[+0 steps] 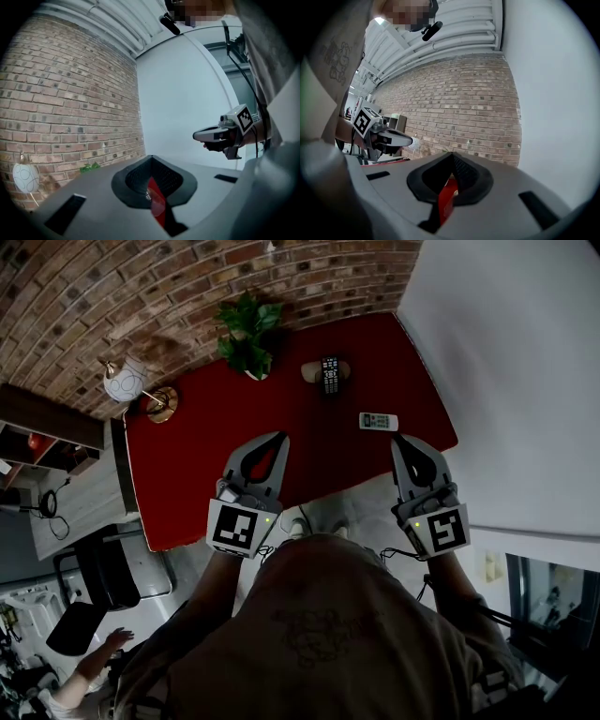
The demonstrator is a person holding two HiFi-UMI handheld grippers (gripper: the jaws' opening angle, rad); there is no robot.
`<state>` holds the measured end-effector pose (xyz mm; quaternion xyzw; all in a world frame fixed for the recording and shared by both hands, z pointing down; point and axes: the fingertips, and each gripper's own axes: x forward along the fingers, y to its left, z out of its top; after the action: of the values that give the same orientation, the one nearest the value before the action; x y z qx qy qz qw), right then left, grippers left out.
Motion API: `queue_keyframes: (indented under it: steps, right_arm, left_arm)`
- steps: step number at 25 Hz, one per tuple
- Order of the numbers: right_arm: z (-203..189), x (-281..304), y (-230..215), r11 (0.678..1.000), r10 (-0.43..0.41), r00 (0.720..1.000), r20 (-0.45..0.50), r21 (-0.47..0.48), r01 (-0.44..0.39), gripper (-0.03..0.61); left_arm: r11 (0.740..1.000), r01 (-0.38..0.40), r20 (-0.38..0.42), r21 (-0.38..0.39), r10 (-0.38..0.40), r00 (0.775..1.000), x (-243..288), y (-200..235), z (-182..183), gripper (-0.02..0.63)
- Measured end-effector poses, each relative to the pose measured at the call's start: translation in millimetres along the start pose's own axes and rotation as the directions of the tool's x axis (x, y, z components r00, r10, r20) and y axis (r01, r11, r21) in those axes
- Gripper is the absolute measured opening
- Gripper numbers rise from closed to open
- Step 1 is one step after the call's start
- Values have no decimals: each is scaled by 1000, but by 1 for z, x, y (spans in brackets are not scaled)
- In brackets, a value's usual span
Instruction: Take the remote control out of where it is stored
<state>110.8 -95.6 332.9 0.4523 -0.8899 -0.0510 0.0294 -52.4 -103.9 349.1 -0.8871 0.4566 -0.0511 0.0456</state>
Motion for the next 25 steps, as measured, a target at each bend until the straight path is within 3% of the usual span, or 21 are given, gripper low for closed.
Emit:
queue_keyframes:
  steps: [4,14,25]
  right_arm:
    - [-2,1,1,1000,3,1000,-5,6,-3,12]
    - [-3,-3,2,1000,2,1000,-6,17,-2,12]
    - [-10,-13,3,999,21,1000,-12,37,-21,12]
  left_arm:
    - [1000,-12,23,6,12,1000,-1,2,6,11]
    - [1000,-8,-34,12,8,999,-3,0,-10,11]
    - [1000,-13,-37,10,13,999,-5,-10,-8,11]
